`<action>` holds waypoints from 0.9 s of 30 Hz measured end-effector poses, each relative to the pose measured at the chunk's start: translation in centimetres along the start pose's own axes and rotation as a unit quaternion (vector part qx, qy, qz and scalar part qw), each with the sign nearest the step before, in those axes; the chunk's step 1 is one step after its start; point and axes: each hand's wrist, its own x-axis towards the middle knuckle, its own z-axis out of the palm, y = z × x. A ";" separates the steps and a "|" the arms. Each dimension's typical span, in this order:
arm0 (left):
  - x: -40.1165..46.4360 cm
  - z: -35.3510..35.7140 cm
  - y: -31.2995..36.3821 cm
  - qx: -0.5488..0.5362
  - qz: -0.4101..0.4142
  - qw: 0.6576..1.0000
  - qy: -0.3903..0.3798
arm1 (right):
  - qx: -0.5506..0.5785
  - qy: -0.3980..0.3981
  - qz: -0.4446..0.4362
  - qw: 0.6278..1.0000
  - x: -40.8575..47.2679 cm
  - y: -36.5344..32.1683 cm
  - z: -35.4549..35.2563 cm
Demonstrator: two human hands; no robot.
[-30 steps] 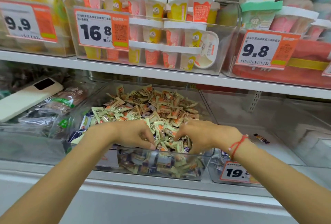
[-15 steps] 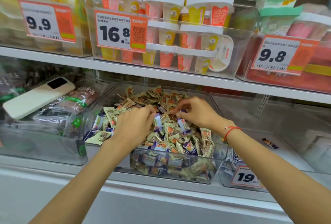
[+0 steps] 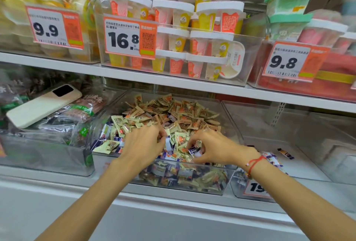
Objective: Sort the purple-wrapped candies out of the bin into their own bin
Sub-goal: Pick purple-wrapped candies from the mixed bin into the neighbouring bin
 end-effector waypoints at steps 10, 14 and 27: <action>0.0 -0.4 0.4 -0.029 -0.004 1.000 -0.007 | 0.032 0.081 0.042 0.995 0.1 -0.8 0.2; 0.2 -1.0 0.9 -0.052 -0.004 0.999 0.016 | 0.133 0.230 0.044 0.963 -2.8 -1.0 -1.0; 2.1 1.1 18.1 -0.167 0.229 0.958 0.047 | 0.053 0.453 0.189 0.870 -12.1 9.4 -2.1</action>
